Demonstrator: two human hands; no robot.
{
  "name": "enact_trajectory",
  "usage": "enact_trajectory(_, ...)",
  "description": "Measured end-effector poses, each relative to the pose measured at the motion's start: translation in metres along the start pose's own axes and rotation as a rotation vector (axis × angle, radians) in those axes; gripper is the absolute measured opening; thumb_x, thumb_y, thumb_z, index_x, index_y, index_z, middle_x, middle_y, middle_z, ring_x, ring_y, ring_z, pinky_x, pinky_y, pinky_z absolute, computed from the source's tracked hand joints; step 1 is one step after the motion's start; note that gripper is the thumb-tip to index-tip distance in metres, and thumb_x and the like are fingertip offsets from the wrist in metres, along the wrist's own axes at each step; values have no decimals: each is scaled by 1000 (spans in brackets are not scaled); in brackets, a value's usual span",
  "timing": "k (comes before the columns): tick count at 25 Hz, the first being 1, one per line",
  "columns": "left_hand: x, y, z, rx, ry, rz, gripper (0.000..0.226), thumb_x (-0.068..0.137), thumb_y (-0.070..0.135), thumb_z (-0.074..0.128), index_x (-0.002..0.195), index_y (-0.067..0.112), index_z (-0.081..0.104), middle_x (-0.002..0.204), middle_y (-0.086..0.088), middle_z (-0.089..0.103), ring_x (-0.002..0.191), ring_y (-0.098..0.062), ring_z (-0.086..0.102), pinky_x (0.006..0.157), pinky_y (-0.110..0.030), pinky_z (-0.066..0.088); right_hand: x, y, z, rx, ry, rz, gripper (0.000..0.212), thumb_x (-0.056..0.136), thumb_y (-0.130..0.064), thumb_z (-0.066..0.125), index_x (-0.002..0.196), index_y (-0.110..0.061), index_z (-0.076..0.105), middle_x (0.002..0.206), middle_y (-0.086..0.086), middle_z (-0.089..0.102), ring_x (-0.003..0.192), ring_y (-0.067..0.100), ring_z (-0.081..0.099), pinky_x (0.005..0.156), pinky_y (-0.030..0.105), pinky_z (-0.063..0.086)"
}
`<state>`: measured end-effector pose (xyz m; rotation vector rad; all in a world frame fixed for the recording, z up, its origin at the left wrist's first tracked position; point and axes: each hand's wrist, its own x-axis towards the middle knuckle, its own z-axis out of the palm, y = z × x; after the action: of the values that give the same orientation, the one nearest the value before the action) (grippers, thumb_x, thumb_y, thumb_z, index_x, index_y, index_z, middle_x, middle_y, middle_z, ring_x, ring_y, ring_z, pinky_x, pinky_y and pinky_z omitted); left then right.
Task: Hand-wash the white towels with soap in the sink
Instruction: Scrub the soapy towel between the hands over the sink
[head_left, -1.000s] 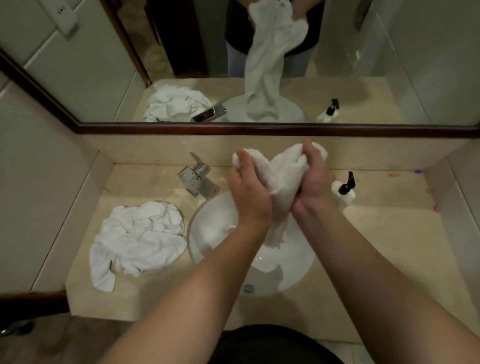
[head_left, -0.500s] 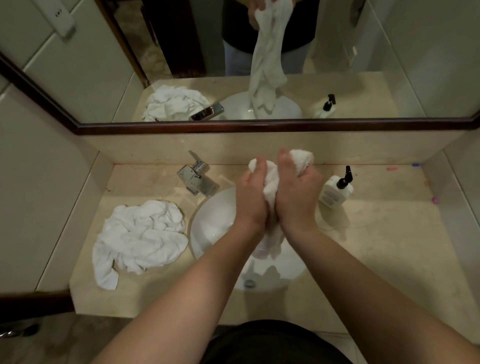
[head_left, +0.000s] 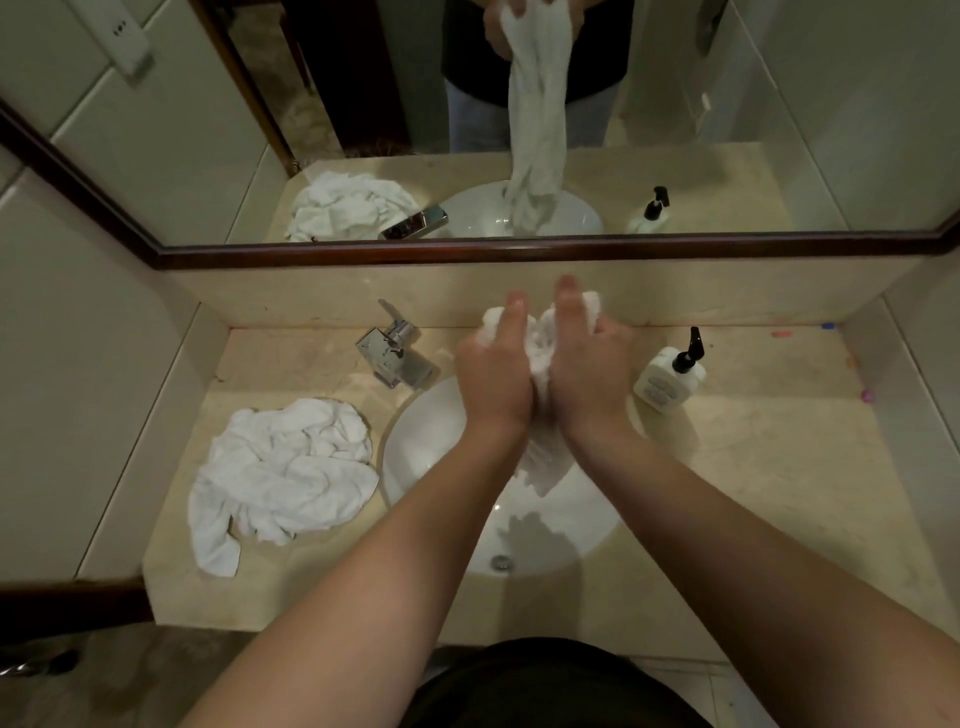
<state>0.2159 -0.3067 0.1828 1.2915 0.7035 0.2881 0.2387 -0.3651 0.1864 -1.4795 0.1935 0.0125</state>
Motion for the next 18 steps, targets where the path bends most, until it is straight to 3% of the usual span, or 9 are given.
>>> enact_trajectory(3, 1, 6, -2, -22, -29, 14, 41, 100, 33, 57, 62, 18, 59, 56, 4, 61, 57, -13, 59, 58, -28, 48, -17, 1, 0, -1, -101, -69, 45, 99, -32, 57, 58, -15, 53, 47, -8, 56, 46, 5, 56, 49, 22, 43)
enact_trajectory(6, -17, 6, 7, 24, -102, 114, 43, 102, 27, 54, 61, 16, 59, 54, 6, 60, 53, -8, 57, 54, -21, 46, 15, -12, -5, -14, 13, -44, 47, 97, -34, 61, 54, -19, 47, 43, -10, 49, 42, 6, 48, 48, 25, 39)
enact_trajectory(11, 3, 15, 9, -68, 52, 49, 42, 98, 26, 60, 58, 17, 57, 49, 6, 58, 48, -10, 54, 54, -27, 45, -13, -9, -6, 5, -125, -32, 41, 98, -27, 59, 59, -16, 56, 46, -10, 57, 44, 2, 54, 48, 18, 43)
enact_trajectory(14, -10, 3, 11, 63, -152, 74, 38, 100, 30, 56, 70, 12, 68, 62, -5, 67, 61, -17, 62, 63, -35, 50, 7, -10, -9, -29, 0, -23, 45, 98, -35, 59, 57, -18, 52, 44, -10, 54, 43, 5, 53, 50, 23, 43)
enact_trajectory(15, -8, 3, 12, 93, -152, 68, 39, 101, 30, 56, 69, 12, 68, 62, -5, 67, 61, -17, 61, 64, -35, 49, 9, -10, -8, -18, 35, -5, 45, 98, -36, 59, 57, -18, 51, 43, -10, 53, 42, 4, 52, 49, 22, 42)
enact_trajectory(18, 10, 8, 10, -26, 22, -116, 44, 99, 37, 58, 59, 19, 56, 53, 6, 58, 50, -10, 53, 57, -29, 45, -11, -4, -3, -62, -84, -13, 41, 98, -32, 59, 61, -13, 59, 47, -9, 59, 44, 1, 56, 48, 15, 43)
